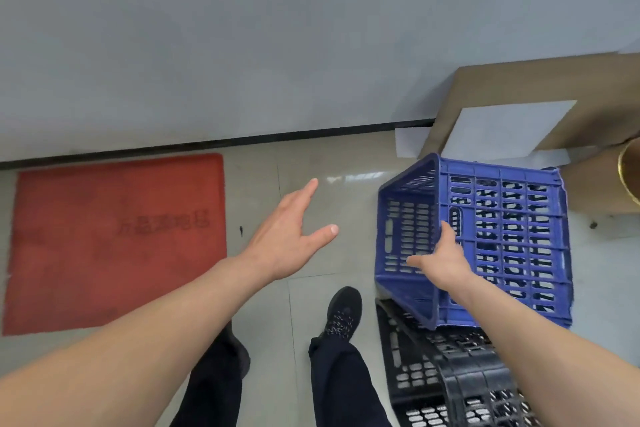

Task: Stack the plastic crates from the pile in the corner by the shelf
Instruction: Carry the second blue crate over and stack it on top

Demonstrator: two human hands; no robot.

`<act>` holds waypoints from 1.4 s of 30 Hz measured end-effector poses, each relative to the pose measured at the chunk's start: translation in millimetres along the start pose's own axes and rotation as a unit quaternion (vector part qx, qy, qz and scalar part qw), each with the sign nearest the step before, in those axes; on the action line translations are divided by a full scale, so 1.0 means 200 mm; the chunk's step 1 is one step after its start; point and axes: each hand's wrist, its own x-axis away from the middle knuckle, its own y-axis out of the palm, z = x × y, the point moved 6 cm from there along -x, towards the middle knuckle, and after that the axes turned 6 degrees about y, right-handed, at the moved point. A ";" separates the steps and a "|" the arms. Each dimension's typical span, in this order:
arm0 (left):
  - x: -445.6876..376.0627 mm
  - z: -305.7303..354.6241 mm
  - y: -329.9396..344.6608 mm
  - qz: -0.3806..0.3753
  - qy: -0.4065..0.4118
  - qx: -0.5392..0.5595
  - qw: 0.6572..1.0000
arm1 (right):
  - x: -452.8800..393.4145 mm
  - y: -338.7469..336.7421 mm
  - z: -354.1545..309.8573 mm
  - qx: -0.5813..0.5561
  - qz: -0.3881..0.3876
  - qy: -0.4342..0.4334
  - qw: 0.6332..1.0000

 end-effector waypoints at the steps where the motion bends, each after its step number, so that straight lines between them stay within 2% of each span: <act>1: 0.00 -0.03 -0.02 0.004 -0.004 0.000 1.000 | -0.01 0.00 -0.01 -0.009 0.009 -0.002 1.000; 5: 0.04 -0.15 -0.09 0.016 -0.020 -0.003 1.000 | 0.01 0.03 -0.09 -0.014 0.038 -0.021 0.999; 10: 0.15 -0.30 -0.25 0.040 -0.040 0.002 0.998 | 0.15 0.19 -0.39 -0.042 0.058 -0.059 0.996; 17: 0.36 -0.56 -0.52 0.086 -0.065 0.010 0.994 | 0.50 0.68 -0.84 -0.117 -0.010 -0.114 0.987; 23: 0.59 -0.91 -0.71 0.132 -0.089 -0.004 0.987 | 0.73 1.17 -1.08 -0.142 -0.063 -0.163 0.974; 28: 0.79 -1.28 -0.77 0.159 -0.135 0.004 0.978 | 0.68 1.48 -1.15 -0.127 -0.072 -0.174 0.974; 33: 0.90 -1.59 -0.70 0.161 -0.176 0.015 0.971 | 0.58 1.73 -1.11 -0.118 -0.091 -0.139 0.979; 37: 0.92 -1.72 -0.63 0.163 -0.200 0.029 0.966 | 0.48 1.70 -1.03 -0.142 -0.055 -0.116 0.982; 42: 0.90 -1.76 -0.58 0.164 -0.203 0.039 0.965 | 0.35 1.63 -1.00 -0.172 -0.054 -0.073 0.981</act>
